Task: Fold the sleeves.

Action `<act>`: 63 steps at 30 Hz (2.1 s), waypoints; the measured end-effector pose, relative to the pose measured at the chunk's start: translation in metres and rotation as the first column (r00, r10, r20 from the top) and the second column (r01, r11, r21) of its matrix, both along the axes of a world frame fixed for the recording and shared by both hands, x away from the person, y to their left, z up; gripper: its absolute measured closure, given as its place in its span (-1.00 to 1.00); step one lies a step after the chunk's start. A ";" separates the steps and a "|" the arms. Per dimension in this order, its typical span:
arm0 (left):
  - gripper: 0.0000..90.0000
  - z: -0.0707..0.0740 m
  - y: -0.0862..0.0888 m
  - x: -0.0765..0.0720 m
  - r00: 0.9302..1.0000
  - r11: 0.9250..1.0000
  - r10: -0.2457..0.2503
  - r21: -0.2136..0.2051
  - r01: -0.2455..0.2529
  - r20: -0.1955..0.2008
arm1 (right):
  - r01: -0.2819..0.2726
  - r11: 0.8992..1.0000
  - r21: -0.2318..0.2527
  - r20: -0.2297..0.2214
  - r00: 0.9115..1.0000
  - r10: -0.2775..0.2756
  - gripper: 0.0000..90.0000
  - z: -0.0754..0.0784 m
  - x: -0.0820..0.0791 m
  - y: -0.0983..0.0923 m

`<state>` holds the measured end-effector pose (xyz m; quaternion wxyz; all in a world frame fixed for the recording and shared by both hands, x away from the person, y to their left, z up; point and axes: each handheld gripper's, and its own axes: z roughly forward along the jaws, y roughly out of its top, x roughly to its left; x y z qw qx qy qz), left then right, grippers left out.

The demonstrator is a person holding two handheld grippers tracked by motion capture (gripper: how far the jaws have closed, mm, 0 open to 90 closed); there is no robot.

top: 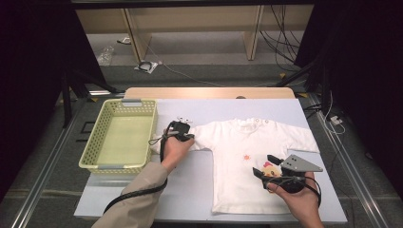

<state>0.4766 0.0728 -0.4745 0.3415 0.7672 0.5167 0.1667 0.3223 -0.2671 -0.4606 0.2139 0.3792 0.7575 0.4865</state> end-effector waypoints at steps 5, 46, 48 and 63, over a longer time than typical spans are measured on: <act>0.99 0.023 -0.008 -0.005 0.996 0.999 -0.031 -0.030 0.033 0.082 | -0.002 1.000 0.003 0.001 1.000 0.002 -0.43 0.000 0.000 0.001; -0.10 0.043 -0.078 -0.024 0.929 0.956 -0.290 0.026 0.292 0.232 | -0.013 1.000 -0.003 -0.002 1.000 0.013 -0.43 -0.001 0.000 0.000; -0.16 0.044 -0.069 -0.027 0.928 0.956 -0.290 0.025 0.292 0.233 | -0.013 1.000 -0.003 -0.003 1.000 0.013 -0.43 -0.001 0.000 0.001; -0.35 0.049 -0.001 -0.062 0.934 0.958 -0.270 -0.029 0.285 0.234 | -0.014 1.000 -0.006 -0.003 1.000 0.014 -0.43 -0.001 0.001 0.004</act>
